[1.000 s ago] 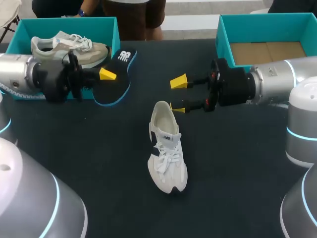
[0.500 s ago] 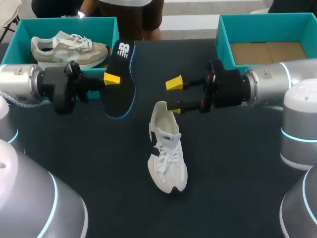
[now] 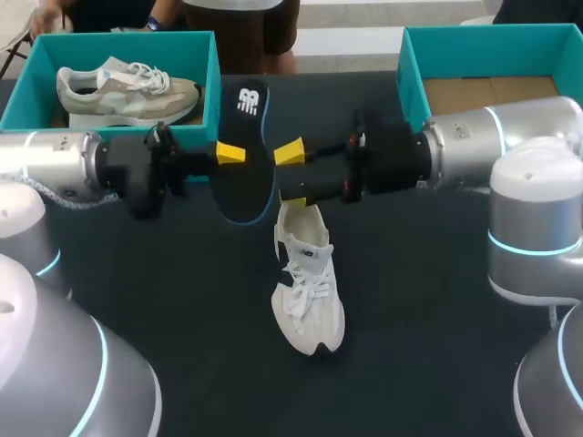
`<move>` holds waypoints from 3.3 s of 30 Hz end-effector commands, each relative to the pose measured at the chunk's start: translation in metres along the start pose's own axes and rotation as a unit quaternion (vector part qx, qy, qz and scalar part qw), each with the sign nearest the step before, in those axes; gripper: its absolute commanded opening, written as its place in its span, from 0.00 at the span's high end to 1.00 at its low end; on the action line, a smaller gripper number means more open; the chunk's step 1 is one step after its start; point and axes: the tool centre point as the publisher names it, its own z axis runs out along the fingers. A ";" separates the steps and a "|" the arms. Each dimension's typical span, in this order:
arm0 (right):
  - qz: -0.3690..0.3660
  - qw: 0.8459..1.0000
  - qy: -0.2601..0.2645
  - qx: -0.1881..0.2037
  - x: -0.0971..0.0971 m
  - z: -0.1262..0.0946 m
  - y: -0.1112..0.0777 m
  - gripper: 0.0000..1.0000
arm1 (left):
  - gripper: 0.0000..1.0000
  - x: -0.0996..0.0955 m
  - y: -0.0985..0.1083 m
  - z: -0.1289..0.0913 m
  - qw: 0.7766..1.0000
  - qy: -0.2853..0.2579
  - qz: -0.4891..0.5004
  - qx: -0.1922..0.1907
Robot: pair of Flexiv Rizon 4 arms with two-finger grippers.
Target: Take the shoe out of the shoebox, open the shoe tongue, remove and reinsert the insole, then place the shoe into the shoebox
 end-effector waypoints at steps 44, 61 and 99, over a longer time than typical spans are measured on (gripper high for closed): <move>0.002 1.000 0.020 0.001 -0.014 0.020 0.004 1.00 | 1.00 0.001 -0.016 0.039 0.999 -0.025 -0.023 0.006; -0.033 0.998 -0.030 -0.034 -0.024 -0.009 0.025 1.00 | 0.00 0.012 0.011 -0.028 0.982 0.050 -0.164 -0.077; -0.272 0.960 -0.060 -0.035 -0.017 -0.013 0.054 1.00 | 0.00 0.065 0.000 -0.053 0.795 0.243 -0.539 -0.135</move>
